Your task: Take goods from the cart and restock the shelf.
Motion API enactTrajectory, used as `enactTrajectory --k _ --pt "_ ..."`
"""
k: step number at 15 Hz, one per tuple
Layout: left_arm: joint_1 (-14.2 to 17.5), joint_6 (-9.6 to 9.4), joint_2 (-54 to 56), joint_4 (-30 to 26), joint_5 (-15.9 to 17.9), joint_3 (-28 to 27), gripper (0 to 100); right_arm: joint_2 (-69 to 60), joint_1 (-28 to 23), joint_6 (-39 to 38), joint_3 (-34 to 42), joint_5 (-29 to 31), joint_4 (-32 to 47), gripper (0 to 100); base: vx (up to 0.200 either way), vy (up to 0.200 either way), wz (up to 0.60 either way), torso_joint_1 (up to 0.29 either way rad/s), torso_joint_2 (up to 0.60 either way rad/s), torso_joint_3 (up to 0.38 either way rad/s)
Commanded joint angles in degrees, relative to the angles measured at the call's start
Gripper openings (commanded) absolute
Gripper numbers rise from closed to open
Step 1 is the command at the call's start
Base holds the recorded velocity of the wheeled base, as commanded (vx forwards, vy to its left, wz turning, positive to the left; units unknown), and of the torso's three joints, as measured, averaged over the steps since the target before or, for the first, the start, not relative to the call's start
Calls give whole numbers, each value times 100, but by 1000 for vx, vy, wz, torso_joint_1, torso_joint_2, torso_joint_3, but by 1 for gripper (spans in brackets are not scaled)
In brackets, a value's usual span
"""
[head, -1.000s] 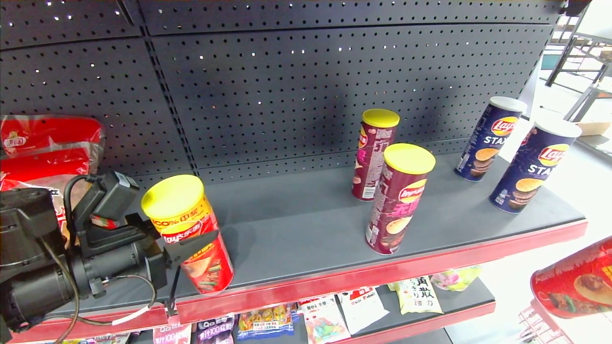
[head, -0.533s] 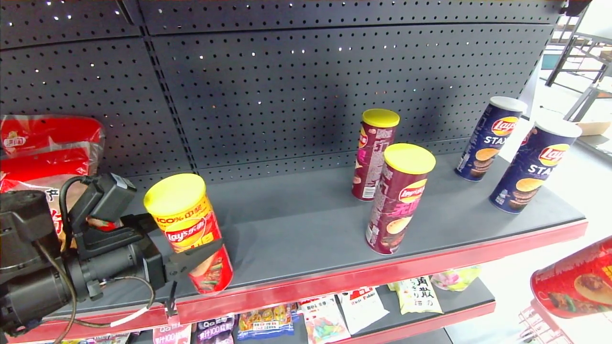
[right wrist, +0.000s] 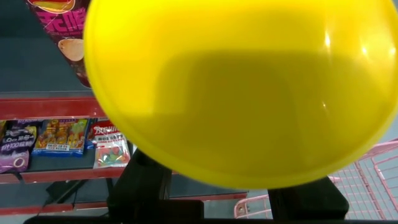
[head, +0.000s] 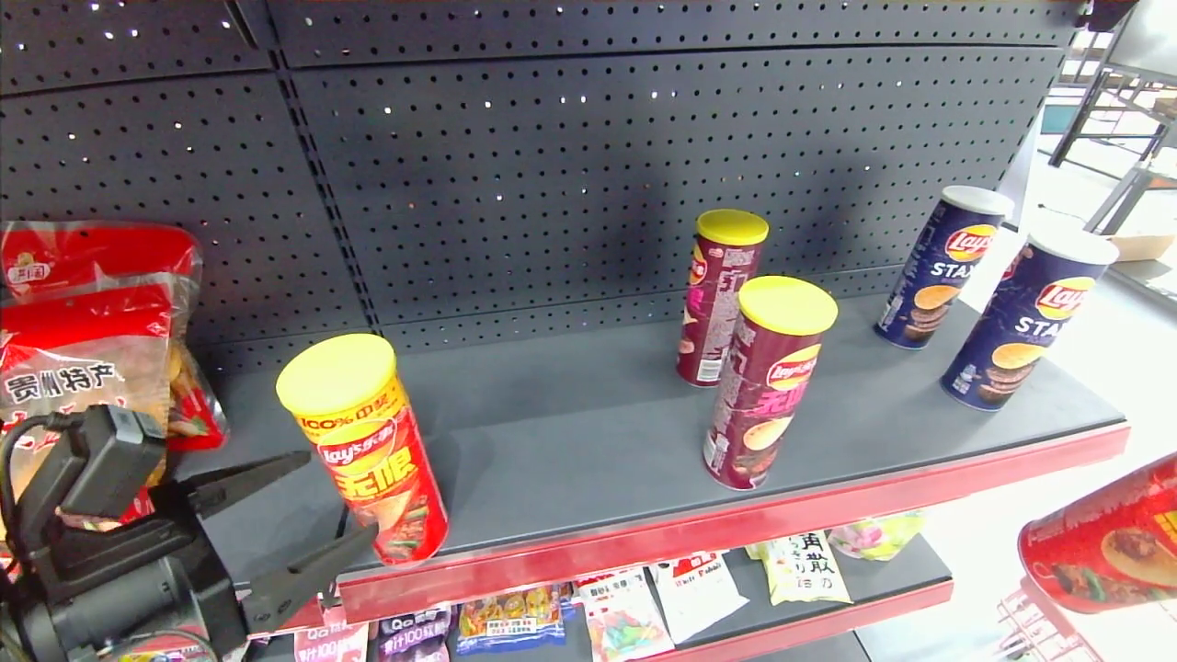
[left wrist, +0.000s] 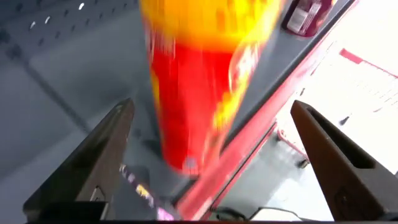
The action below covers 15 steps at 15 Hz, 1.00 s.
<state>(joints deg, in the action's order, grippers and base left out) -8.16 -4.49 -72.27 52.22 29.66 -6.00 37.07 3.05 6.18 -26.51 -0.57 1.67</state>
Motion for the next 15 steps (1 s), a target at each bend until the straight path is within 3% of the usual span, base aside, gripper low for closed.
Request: enactTrajectory --k 1,2,4,6,10,13,14,15 --pt "253 0 494 -2 -233 292 100 55 12 6 6 -22 9 0 0 0 0 0 0 0" --pt "411 -17 582 -19 -611 327 100 90 12 6 24 -31 9 0 0 0 0 0 0 0" --pt "701 -167 846 -134 -2491 319 100 99 20 50 129 22 44 0 0 0 0 0 0 0" --pt "693 -158 1364 -468 -2412 283 100 116 -24 401 147 303 44 0 0 0 0 0 0 0" --pt "640 -158 2990 -1716 -2228 239 100 125 -32 533 199 321 0 0 0 0 0 0 0 0" --pt "640 -325 4950 -4634 -2131 -270 100 -148 -85 551 199 339 44 0 0 0 0 0 0 0" --pt "649 -474 5108 -5345 -2131 -560 100 -165 -94 551 208 347 53 0 0 0 0 0 0 0" --pt "649 -553 5126 -5556 -2140 -683 100 -165 -94 551 199 347 53 0 0 0 0 0 0 0"
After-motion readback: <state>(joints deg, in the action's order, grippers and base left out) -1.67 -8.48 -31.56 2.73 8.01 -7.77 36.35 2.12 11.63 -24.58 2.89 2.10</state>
